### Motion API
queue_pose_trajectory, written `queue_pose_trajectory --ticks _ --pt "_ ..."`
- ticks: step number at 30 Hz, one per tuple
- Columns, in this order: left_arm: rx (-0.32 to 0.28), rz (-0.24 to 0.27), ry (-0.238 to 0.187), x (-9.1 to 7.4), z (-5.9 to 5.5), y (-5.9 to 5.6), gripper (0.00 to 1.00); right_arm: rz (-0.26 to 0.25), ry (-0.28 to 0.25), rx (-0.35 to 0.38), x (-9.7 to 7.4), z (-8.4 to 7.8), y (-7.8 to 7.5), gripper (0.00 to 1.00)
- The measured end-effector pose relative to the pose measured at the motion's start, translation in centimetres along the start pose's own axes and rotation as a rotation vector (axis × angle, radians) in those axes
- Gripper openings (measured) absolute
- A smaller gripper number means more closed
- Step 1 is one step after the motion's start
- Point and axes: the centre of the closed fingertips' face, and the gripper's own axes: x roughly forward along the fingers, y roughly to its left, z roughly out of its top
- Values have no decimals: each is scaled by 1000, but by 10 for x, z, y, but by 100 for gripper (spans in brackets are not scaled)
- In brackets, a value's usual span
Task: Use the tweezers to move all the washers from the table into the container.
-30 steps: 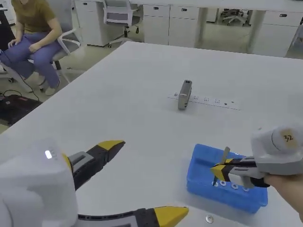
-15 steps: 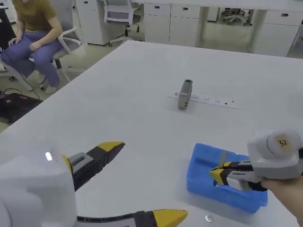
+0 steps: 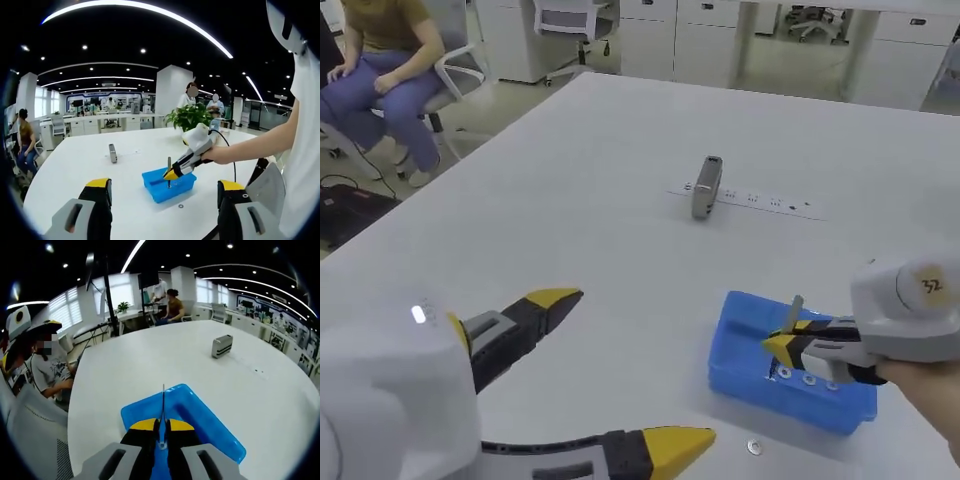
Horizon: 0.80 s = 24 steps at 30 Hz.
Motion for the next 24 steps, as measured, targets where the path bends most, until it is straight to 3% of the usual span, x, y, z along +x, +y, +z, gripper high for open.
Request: queue_pose_trajectory --ticks 8,14,18,24 --pt "-2 -11 11 2 -4 -3 89 4 -70 -5 -21 13 17 3" --pt "-6 -21 10 3 -5 -7 89 14 -124 12 -42 17 42 3" --pt "-15 -29 14 4 -8 -11 89 25 -147 46 -50 10 58 3" --pt "-20 -43 33 6 -16 -15 89 51 -118 85 -45 -12 72 3"
